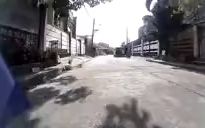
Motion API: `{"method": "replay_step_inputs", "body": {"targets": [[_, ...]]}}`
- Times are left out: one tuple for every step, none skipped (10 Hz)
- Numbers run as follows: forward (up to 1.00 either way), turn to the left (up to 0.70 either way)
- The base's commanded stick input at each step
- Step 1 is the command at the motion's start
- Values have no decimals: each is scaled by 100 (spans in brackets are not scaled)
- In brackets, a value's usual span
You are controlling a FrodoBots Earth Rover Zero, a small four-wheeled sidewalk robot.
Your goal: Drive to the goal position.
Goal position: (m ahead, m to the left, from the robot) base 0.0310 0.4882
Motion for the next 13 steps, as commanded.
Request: {"method": "replay_step_inputs", "body": {"targets": [[100, 5], [100, 4], [100, 3], [100, 3], [100, 2], [100, 1], [100, 1], [100, 0], [100, -6], [100, -25], [97, -39], [79, -32], [62, -25]]}}
